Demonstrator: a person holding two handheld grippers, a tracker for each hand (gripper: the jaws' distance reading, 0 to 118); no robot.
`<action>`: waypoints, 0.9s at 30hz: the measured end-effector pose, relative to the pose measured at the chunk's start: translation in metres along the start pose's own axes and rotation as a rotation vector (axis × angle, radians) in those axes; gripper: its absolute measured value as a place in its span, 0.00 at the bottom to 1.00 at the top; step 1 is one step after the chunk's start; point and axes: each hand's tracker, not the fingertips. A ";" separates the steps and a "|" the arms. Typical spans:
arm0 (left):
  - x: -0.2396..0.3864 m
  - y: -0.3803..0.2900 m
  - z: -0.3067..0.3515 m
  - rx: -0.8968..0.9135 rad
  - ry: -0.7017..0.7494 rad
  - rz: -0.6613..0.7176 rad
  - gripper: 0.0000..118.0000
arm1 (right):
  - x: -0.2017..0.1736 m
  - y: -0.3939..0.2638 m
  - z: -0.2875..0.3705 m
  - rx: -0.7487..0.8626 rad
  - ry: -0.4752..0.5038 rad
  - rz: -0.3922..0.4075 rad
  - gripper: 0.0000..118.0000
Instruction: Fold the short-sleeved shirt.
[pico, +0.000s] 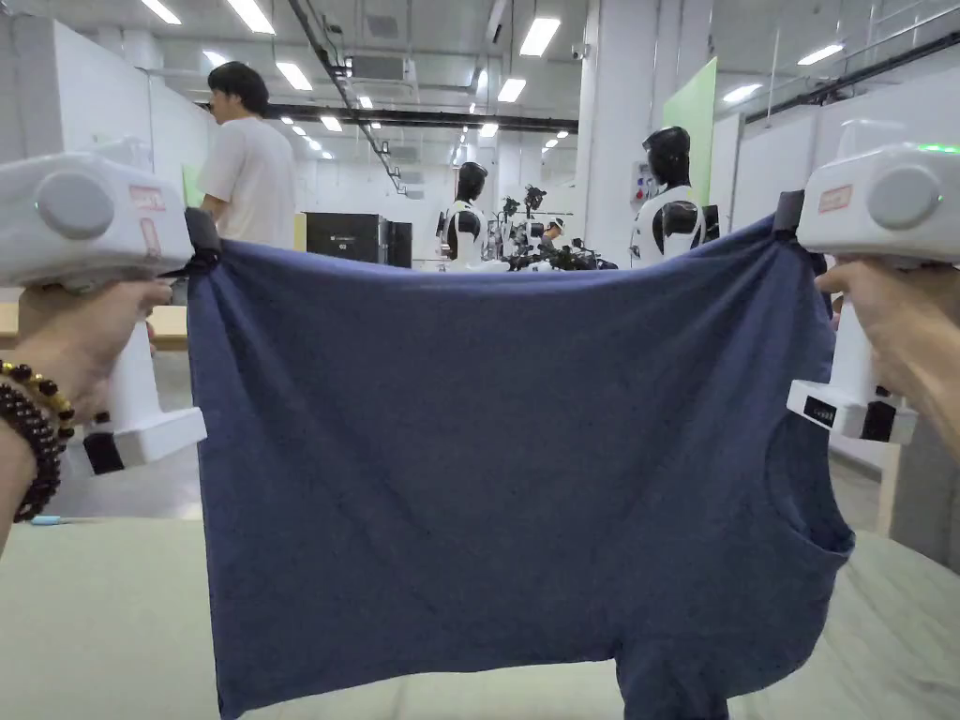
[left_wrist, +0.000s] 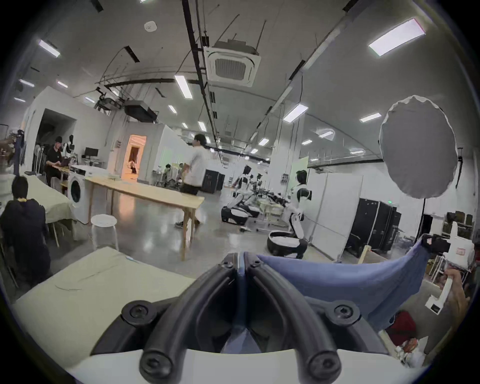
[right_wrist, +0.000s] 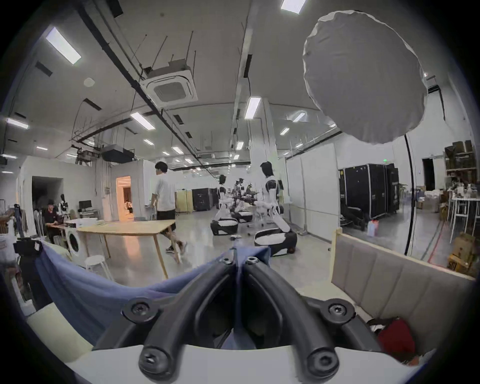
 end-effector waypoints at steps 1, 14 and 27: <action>-0.003 -0.014 -0.005 -0.029 0.001 0.003 0.02 | 0.002 -0.011 -0.005 -0.032 0.003 0.000 0.01; -0.012 -0.075 0.020 -0.113 -0.034 0.023 0.02 | 0.009 -0.066 0.026 -0.103 0.017 -0.016 0.01; -0.038 -0.164 0.180 -0.193 -0.134 -0.053 0.02 | 0.056 -0.143 0.204 -0.164 0.063 0.020 0.01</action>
